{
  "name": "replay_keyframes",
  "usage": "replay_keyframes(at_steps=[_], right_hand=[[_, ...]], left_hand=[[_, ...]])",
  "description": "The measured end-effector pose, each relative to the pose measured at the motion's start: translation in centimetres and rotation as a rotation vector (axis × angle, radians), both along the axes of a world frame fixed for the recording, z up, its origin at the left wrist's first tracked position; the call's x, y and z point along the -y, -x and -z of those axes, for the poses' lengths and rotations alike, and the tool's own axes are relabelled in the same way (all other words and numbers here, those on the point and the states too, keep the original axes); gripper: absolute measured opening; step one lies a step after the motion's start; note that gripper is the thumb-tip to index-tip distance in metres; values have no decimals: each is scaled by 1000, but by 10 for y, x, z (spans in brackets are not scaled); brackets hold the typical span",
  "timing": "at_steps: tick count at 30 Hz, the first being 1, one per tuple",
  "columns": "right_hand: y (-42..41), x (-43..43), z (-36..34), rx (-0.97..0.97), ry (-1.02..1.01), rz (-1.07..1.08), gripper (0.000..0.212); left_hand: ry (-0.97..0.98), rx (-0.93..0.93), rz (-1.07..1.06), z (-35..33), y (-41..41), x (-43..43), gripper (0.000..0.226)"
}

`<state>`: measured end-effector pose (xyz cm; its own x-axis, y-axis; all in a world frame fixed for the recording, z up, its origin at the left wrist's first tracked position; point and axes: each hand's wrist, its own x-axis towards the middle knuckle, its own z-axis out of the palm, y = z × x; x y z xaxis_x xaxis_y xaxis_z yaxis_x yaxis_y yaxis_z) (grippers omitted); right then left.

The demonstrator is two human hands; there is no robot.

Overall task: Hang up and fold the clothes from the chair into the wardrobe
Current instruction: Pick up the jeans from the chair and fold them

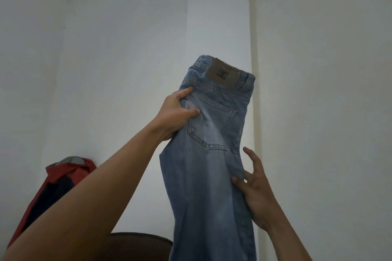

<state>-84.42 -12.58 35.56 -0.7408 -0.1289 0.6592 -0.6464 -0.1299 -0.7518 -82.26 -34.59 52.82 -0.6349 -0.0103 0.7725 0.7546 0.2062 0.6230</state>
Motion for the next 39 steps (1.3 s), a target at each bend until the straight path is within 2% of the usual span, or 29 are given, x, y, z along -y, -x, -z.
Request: replay_keyframes(at_steps=[4, 8, 11, 14, 16, 18, 20, 22, 25, 28, 30, 33, 36, 37, 39], right_hand=[[-11, 5, -4, 31, 253, -37, 16], [-19, 9, -15, 39, 301, -111, 26], [-26, 10, -21, -71, 257, -131, 44], [-27, 13, -23, -148, 220, -101, 56], [-27, 15, -28, -184, 225, -59, 58], [-27, 17, -37, -226, 219, 12, 58], [-24, 20, -50, -242, 182, 75, 56], [-17, 24, -61, -186, 140, 58, 54], [-3, 35, -62, -25, 112, -80, 59], [9, 39, -59, 85, 212, -228, 63], [14, 38, -65, 86, 233, -244, 65], [17, 41, -80, 67, 272, -239, 65], [21, 42, -92, 66, 337, -207, 63], [22, 41, -95, 66, 353, -203, 62], [26, 41, -98, 78, 380, -204, 60]], left_hand=[[33, 58, 17, 2, -4, 6, 79], [45, 61, 185, 5, -7, 11, 83], [71, 9, 211, 9, -7, 12, 77], [105, -72, 70, 11, -6, 10, 61], [182, -170, -117, 9, -3, 11, 50], [323, -236, -338, 7, 0, 12, 50], [443, -205, -439, 8, -2, 11, 59], [458, -187, -415, 15, -6, 11, 59], [457, -129, -336, 35, -12, 16, 49], [545, -72, -355, 62, -6, 30, 36], [561, -65, -366, 84, 0, 38, 33], [475, -144, -478, 115, 11, 43, 50], [192, -105, -594, 138, 18, 41, 83], [120, -63, -562, 142, 19, 41, 93], [46, 11, -353, 147, 19, 41, 107]])
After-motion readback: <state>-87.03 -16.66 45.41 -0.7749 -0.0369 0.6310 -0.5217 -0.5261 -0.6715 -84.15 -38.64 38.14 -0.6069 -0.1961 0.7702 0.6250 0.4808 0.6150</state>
